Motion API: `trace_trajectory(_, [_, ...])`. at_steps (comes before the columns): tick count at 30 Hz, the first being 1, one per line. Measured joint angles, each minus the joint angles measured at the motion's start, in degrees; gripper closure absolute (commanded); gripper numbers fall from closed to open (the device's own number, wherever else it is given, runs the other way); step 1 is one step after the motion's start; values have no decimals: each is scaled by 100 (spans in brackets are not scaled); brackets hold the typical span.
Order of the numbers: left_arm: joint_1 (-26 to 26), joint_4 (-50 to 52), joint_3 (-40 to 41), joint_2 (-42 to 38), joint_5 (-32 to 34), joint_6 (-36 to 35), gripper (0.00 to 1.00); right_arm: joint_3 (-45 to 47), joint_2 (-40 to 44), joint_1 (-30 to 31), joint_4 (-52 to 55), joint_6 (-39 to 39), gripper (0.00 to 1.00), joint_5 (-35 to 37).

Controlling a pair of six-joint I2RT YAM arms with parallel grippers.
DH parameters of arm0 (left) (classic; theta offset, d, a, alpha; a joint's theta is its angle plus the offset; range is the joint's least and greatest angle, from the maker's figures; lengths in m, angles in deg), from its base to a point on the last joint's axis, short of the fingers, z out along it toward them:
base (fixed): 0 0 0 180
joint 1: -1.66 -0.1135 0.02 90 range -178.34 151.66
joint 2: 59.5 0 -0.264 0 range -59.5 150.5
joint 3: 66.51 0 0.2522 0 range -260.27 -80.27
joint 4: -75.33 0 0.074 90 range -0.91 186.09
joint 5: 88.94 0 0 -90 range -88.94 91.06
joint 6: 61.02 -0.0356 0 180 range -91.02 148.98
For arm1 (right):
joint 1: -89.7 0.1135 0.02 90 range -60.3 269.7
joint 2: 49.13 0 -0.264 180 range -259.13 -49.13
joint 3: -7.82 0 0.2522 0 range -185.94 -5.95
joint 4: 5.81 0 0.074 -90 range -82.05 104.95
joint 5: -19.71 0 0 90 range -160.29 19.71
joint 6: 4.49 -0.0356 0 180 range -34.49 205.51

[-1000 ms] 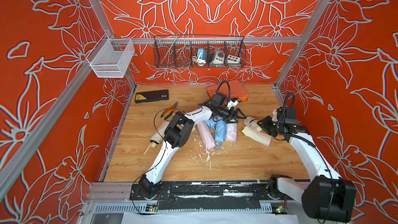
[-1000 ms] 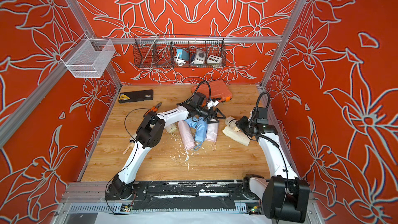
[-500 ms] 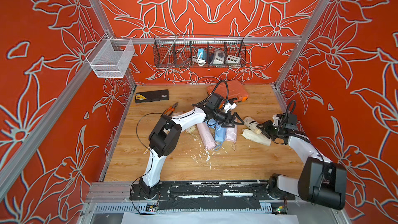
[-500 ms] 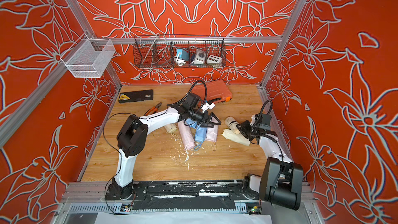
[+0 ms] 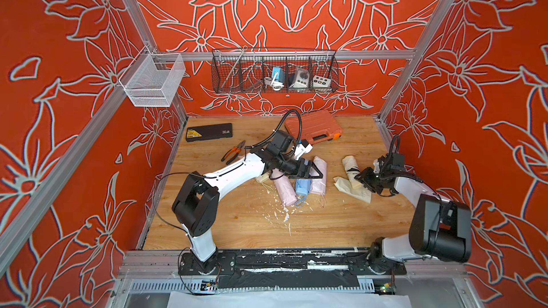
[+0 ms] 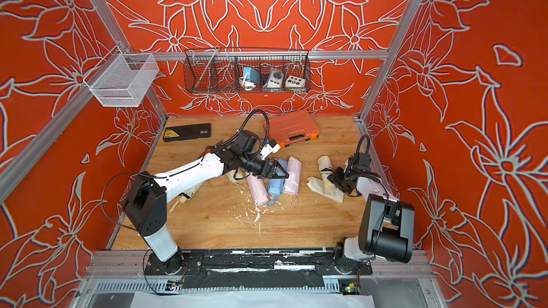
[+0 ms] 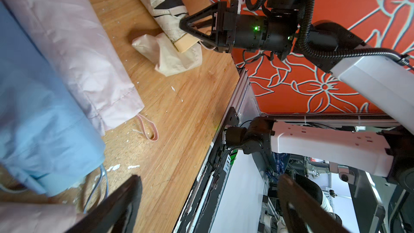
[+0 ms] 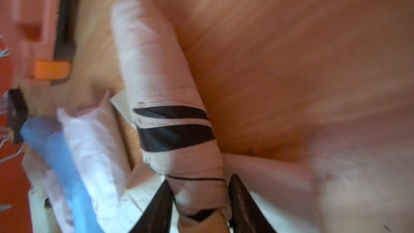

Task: Take umbrellas out of sleeves
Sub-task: Place the umbrella in the umbrella sleeve.

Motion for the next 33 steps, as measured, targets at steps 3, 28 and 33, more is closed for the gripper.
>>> trace_trajectory(3, [-94,46,208,-103,87,-39,6,-15,15,-24,372,28,15,258])
trace_trajectory(28, [-1093,728,1294,-1550,1054,-575,2,-2094,74,2669,2127,527,6,640])
trace_trajectory(33, [-1241,835,1775,-2068,1141,-645,2,-1998,-111,3056,2232,540,2,645])
